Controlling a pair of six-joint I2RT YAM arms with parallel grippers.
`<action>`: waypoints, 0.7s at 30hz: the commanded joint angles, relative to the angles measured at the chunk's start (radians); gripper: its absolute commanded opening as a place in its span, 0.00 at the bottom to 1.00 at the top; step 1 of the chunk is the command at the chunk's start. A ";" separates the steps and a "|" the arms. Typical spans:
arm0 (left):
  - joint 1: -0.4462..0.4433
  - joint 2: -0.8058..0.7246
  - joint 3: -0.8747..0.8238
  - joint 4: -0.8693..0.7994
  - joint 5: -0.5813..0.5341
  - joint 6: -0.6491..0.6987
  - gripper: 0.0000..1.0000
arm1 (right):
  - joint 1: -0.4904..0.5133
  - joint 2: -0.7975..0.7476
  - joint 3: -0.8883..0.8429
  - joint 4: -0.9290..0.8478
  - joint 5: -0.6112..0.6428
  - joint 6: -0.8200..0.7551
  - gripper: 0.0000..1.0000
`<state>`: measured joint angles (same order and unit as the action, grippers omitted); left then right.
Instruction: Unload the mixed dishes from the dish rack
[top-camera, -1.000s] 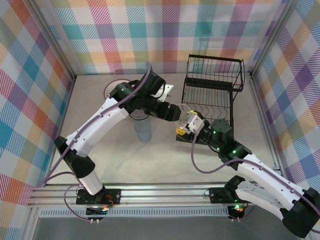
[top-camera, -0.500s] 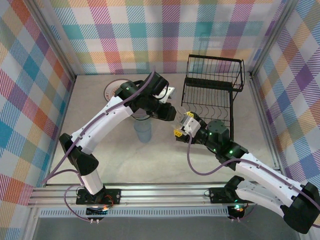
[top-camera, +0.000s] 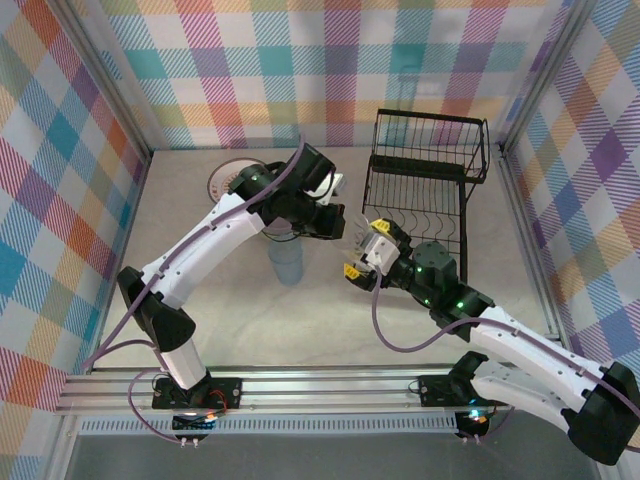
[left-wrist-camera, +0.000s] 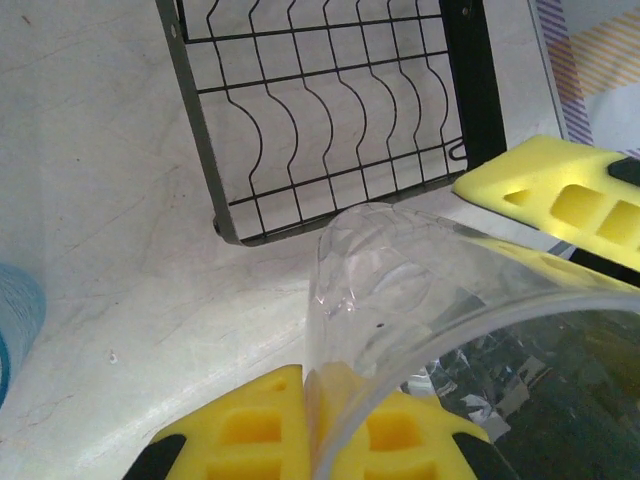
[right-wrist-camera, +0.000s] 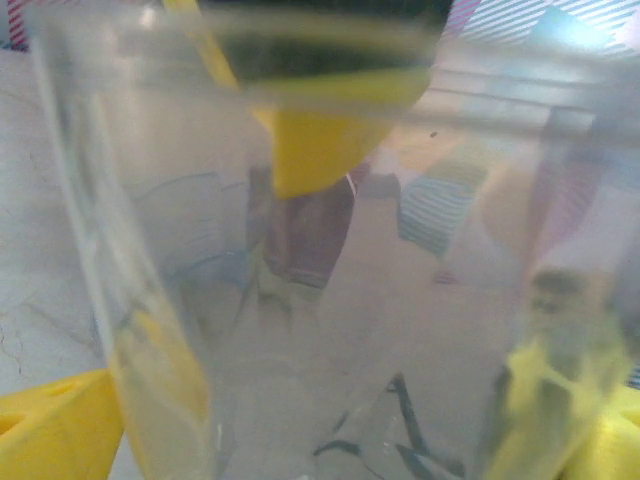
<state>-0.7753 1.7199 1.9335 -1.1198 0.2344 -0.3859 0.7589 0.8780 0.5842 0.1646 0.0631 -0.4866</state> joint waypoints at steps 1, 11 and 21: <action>0.013 -0.060 0.000 0.048 -0.004 -0.045 0.00 | 0.005 -0.043 0.006 0.034 -0.001 0.058 0.99; 0.168 -0.137 0.049 0.020 -0.051 -0.056 0.00 | 0.006 -0.164 0.030 -0.091 -0.051 0.216 0.99; 0.333 -0.221 0.039 -0.210 -0.170 0.095 0.00 | 0.007 -0.223 0.066 -0.220 0.021 0.505 0.99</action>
<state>-0.4526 1.5379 1.9598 -1.2282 0.1249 -0.3618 0.7601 0.6838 0.6167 -0.0078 0.0463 -0.1207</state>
